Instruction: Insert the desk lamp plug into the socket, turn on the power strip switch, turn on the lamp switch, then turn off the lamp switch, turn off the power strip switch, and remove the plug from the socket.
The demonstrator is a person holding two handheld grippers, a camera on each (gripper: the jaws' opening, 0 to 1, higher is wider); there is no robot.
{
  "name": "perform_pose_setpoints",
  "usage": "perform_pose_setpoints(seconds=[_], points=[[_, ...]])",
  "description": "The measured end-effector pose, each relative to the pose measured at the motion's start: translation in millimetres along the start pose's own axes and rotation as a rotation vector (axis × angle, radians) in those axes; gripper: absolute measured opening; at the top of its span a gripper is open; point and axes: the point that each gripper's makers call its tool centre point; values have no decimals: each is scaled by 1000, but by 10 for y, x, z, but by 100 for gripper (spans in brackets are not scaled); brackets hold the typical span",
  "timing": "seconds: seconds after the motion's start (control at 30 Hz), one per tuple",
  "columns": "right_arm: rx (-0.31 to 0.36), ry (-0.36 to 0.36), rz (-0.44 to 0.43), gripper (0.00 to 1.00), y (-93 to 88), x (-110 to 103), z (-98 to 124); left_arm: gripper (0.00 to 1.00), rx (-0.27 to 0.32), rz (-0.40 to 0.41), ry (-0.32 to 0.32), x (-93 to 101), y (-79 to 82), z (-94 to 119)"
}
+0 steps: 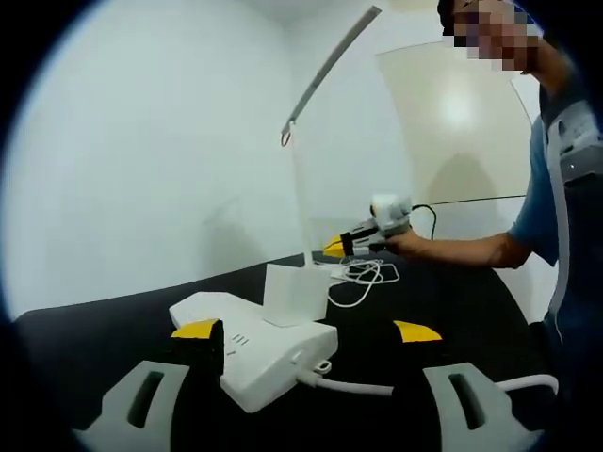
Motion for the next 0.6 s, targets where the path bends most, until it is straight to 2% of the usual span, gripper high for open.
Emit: perform_pose_setpoints(seconds=[0.17,0.27,0.6], points=[[-24,30,-32,4,-66,-67,-15,68,-2,-2,0,3,-5,0],[-30,53,-96,4,-97,-82,-38,68,-5,-5,-1,5,-12,0],[-47,73,-133,4,-141,-137,-64,68,-6,-8,-3,-16,-27,5]])
Point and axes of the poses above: the point that each gripper's makers call its tool centre point, and the gripper's own axes: z roughly backward along the fingers, x roughly to its right, y roughly out of its top, and after that the axes turned 15 degrees about -z, right-handed
